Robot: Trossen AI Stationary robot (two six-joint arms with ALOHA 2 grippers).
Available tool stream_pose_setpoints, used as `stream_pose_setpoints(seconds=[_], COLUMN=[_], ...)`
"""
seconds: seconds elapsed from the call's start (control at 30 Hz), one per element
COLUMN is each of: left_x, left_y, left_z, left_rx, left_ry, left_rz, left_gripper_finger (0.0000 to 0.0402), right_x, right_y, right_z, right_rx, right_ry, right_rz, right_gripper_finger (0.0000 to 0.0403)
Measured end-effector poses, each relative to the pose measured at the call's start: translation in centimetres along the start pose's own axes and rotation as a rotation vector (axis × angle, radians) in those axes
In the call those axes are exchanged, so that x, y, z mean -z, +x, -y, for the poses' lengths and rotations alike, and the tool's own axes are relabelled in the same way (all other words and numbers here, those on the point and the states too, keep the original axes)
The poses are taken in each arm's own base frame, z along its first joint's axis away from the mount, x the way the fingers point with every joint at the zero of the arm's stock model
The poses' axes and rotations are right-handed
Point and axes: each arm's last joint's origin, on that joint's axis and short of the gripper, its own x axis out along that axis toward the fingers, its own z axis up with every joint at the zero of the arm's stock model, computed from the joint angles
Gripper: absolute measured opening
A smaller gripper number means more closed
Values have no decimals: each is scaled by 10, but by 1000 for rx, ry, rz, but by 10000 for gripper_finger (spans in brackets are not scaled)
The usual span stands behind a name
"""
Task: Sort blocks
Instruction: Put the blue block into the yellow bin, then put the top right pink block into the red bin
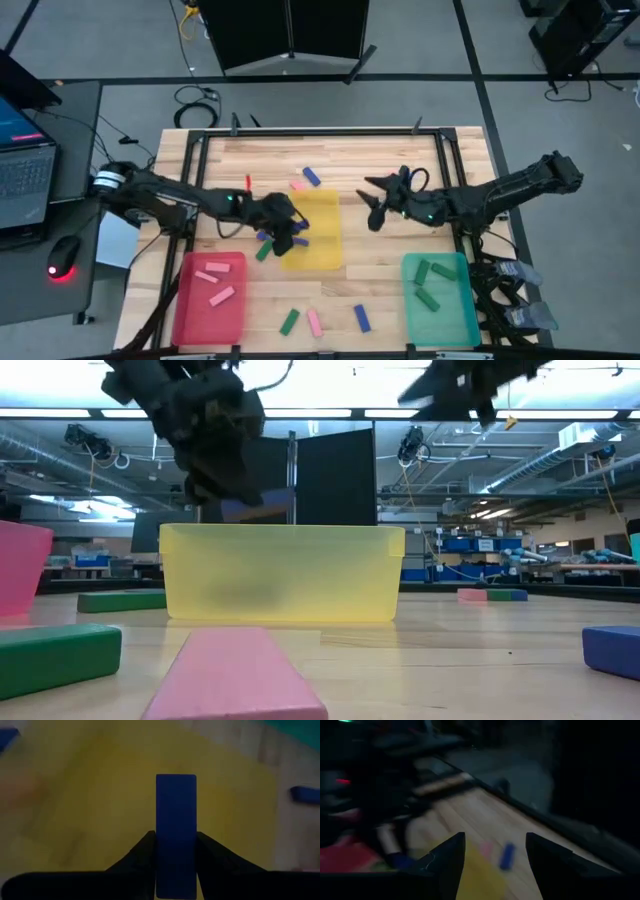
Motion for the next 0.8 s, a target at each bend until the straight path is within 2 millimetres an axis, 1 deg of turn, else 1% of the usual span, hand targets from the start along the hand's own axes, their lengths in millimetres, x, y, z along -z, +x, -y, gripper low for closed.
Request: stream_pose_setpoints(seconds=[0.1,0.13,0.17,0.23,0.33,0.4,0.47,0.57,0.67,0.8], left_x=[4,4,4,3,-1,-4,-4,-6,-9,-13], left_y=[9,10,10,9,2,-1,-3,-4,-6,-8], left_z=[0,0,0,1,6,11,16,23,30,33], left_rx=[-26,-30,-31,-23,12,46,69,92,110,133], left_ry=[-27,-33,-41,-46,-43,-37,-33,-29,-29,-18], left_rz=[-20,-23,-23,-7,39,76,99,150,214,263], left_gripper_finger=[106,117,140,198,281,323,351,372,375,367], right_x=[10,14,18,24,31,34,36,44,53,56], right_y=[11,14,18,24,32,35,37,39,39,46], right_z=[12,16,19,24,33,39,45,61,75,85], right_rx=[43,49,60,93,148,177,223,331,436,456], right_ry=[47,58,70,94,106,109,135,205,235,271], right_rz=[-115,-157,-195,-255,-314,-349,-379,-474,-573,-639], right_gripper_finger=[222,223,224,224,222,221,220,220,224,237])
